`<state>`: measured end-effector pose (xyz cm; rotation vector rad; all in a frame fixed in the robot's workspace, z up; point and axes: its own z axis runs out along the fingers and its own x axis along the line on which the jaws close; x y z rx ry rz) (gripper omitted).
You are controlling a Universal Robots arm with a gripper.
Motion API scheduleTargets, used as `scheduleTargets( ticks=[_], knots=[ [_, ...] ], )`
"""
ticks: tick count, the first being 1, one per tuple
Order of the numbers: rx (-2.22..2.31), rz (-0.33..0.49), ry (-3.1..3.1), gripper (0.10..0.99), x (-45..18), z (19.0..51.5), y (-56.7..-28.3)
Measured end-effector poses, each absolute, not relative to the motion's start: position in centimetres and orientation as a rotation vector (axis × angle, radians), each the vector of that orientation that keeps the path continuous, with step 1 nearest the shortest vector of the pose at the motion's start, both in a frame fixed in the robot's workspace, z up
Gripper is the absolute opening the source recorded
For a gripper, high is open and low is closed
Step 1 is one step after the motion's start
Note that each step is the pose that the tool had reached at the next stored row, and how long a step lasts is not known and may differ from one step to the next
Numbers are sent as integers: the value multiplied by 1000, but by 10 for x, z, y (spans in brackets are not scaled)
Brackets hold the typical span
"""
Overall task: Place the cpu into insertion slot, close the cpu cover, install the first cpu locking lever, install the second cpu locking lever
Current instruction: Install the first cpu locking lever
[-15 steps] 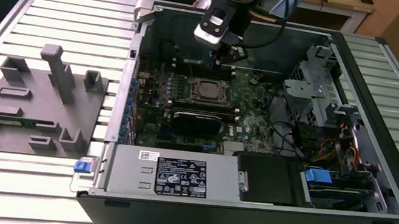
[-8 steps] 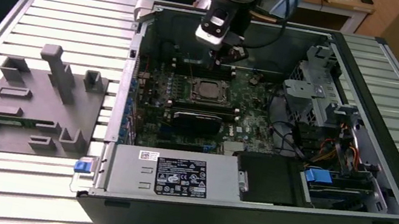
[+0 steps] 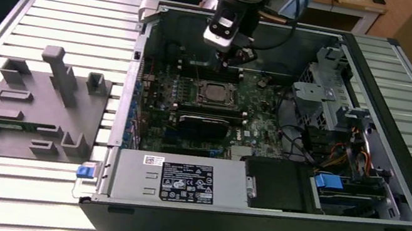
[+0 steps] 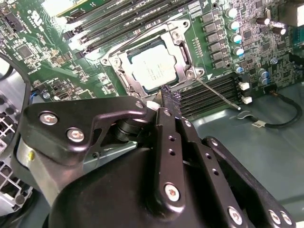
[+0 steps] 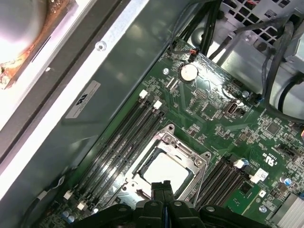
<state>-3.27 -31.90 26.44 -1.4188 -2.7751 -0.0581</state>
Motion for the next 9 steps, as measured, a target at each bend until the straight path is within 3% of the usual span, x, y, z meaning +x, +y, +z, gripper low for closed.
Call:
scheduleTargets(
  ticks=[9],
  knots=[
    [-1355,-57,-2806,106,-33,264,-319]
  ],
)
